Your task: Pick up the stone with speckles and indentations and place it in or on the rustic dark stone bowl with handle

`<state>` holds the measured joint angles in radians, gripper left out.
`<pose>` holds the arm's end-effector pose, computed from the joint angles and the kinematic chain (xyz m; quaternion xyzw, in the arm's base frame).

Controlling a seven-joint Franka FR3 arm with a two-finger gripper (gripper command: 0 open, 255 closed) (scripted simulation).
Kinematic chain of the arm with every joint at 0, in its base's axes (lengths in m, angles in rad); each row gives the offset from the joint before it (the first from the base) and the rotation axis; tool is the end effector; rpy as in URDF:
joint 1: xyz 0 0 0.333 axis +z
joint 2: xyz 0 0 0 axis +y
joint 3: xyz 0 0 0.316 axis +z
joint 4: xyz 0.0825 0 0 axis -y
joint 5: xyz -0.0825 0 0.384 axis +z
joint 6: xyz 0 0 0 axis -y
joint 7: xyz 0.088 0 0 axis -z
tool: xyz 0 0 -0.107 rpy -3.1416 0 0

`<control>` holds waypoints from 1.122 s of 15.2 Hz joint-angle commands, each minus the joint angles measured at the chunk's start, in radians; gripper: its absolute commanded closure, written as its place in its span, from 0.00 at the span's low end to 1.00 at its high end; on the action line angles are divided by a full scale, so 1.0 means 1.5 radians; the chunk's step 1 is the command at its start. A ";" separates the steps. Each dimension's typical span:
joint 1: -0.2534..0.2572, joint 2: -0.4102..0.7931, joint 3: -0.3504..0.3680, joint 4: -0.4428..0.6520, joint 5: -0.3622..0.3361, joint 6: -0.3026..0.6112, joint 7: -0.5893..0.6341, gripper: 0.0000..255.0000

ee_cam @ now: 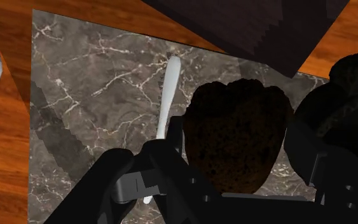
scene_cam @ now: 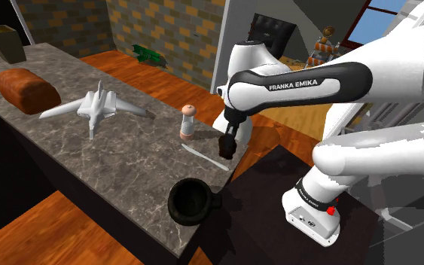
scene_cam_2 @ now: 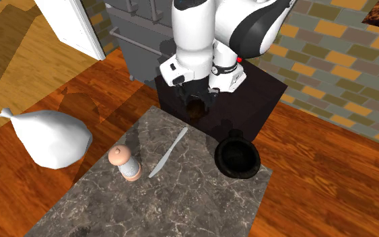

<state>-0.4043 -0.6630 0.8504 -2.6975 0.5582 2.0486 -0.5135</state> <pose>0.3245 0.1556 0.3530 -0.9662 -0.2535 0.0456 0.0023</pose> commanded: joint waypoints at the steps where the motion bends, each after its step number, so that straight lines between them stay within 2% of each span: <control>1: 0.025 -0.012 0.018 0.005 0.019 -0.012 0.031 1.00; 6: 0.079 -0.031 0.070 0.031 0.064 -0.037 0.116 1.00; 10: 0.106 -0.032 0.119 0.065 0.092 -0.049 0.186 1.00; 13: 0.116 -0.025 0.163 0.102 0.109 -0.056 0.242 1.00; 17: 0.101 -0.005 0.199 0.086 0.123 -0.014 0.238 1.00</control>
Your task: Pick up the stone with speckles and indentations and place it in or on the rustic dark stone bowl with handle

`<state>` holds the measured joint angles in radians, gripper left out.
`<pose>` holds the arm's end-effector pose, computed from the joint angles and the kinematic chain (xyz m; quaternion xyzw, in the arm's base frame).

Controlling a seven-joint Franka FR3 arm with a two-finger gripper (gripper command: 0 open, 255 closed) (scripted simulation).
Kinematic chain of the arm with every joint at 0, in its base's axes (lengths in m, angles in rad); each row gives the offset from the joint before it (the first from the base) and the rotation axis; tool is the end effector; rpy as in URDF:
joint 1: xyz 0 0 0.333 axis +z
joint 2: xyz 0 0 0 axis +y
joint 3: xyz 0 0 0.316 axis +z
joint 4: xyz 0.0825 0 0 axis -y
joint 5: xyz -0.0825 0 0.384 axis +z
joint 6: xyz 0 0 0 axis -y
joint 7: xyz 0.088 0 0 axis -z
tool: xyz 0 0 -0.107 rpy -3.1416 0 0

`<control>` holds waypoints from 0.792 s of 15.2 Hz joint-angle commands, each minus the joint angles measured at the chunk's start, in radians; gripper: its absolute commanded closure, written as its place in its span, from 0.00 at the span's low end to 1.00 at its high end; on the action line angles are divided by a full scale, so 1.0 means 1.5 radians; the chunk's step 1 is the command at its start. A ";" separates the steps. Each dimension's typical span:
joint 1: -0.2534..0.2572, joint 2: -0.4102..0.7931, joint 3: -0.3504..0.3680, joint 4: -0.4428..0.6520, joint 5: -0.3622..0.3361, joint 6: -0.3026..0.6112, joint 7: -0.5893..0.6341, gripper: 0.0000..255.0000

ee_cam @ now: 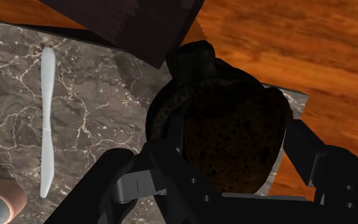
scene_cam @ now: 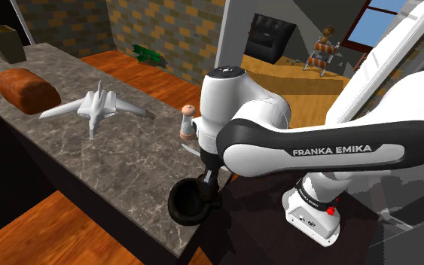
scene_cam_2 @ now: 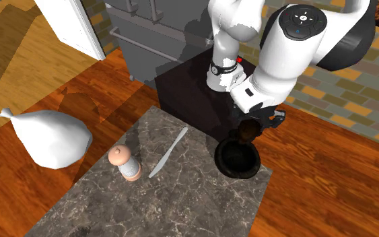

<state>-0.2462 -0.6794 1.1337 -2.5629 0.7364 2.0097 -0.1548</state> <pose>0.2436 0.3235 0.3454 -0.9662 -0.2535 0.0462 0.0021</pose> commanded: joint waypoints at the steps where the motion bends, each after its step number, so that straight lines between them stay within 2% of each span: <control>1: -0.009 0.012 0.020 -0.008 0.007 0.023 -0.002 1.00; 11: -0.081 0.076 0.139 -0.035 0.039 0.135 -0.011 1.00; 12: -0.081 0.076 0.139 -0.035 0.039 0.135 -0.011 1.00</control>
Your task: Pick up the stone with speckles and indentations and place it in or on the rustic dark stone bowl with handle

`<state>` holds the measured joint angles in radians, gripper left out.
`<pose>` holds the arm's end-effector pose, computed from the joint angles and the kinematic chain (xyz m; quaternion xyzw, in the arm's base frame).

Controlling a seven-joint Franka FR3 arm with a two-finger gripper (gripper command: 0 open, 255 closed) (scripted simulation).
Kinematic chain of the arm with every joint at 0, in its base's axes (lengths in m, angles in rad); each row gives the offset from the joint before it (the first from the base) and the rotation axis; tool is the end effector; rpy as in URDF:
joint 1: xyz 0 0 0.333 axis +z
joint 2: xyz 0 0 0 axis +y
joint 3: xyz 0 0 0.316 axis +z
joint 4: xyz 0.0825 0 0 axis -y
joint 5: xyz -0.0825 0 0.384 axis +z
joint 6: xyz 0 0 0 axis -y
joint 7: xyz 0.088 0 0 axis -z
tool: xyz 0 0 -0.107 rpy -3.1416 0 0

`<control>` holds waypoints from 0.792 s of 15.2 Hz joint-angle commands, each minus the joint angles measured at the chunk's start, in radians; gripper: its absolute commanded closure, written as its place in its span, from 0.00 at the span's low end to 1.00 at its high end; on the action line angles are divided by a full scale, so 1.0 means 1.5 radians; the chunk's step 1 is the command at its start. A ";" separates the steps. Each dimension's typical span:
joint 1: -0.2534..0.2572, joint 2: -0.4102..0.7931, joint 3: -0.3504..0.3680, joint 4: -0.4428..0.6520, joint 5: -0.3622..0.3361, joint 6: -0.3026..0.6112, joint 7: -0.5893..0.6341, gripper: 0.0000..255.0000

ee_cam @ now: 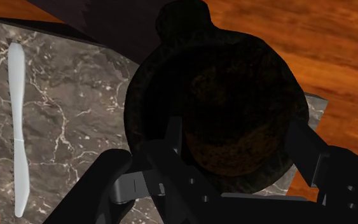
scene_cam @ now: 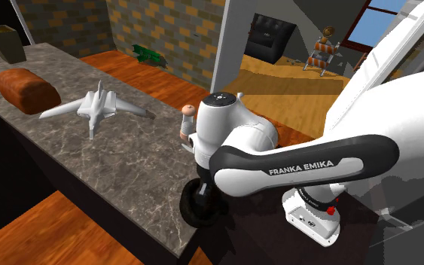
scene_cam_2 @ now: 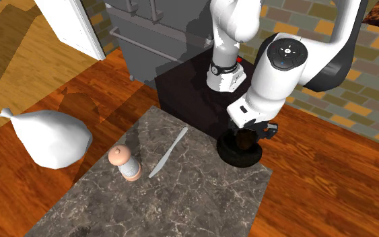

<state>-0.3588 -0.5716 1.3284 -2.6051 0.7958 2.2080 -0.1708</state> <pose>0.2450 0.3271 0.2885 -0.9664 -0.2539 0.0402 0.0063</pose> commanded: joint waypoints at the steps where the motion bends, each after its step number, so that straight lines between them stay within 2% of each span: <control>1: -0.006 0.004 0.009 -0.006 -0.001 0.003 -0.001 1.00; 6: -0.006 0.005 0.009 -0.006 -0.001 0.003 -0.001 1.00; 7: -0.006 0.005 0.010 -0.007 -0.001 0.004 0.000 0.00; 12: -0.006 0.005 0.009 -0.006 -0.001 0.003 -0.001 0.00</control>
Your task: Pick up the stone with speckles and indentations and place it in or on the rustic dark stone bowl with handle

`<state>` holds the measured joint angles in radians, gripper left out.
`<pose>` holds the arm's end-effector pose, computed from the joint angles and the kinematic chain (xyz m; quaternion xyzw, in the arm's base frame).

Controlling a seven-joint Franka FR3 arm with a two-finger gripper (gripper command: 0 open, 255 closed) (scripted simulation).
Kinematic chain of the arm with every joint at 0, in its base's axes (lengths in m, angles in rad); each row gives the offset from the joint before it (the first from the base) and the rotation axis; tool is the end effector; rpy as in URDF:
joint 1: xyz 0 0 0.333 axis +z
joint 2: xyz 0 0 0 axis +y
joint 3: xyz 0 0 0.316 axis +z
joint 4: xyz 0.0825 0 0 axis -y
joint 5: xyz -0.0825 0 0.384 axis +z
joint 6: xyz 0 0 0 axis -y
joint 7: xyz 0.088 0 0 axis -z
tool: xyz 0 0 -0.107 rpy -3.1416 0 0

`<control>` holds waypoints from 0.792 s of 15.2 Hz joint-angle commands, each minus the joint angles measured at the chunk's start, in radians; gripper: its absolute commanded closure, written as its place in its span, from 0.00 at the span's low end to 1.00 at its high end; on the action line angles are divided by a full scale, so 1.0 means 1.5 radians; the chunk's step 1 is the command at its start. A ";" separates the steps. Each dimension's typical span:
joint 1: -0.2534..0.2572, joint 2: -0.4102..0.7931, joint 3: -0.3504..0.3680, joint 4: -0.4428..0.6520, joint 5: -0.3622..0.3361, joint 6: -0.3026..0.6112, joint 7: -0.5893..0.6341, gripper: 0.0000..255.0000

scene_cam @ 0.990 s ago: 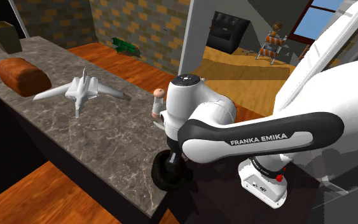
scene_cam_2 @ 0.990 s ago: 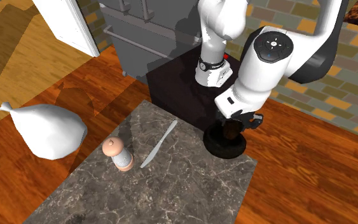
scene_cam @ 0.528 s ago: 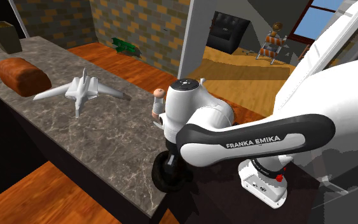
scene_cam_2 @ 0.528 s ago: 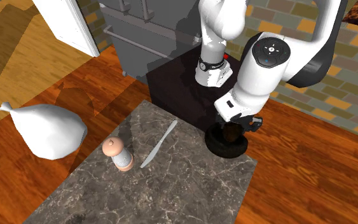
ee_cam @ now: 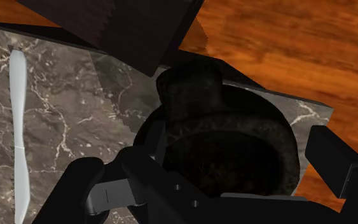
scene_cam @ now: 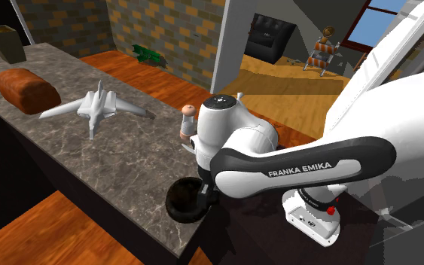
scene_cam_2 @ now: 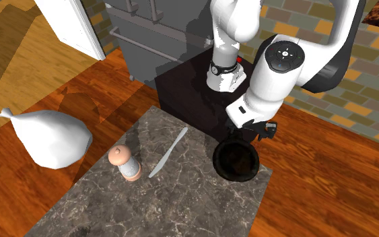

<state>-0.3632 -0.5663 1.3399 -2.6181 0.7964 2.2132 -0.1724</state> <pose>0.2427 0.3230 0.2817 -0.9663 -0.2534 0.0459 0.0023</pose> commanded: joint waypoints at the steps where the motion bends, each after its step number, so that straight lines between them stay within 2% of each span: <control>1: 0.017 -0.014 -0.031 0.009 -0.011 -0.029 0.003 0.00; 4: 0.055 -0.052 -0.107 0.034 -0.037 -0.104 0.009 0.00; 12: 0.055 -0.053 -0.107 0.034 -0.036 -0.104 0.009 0.00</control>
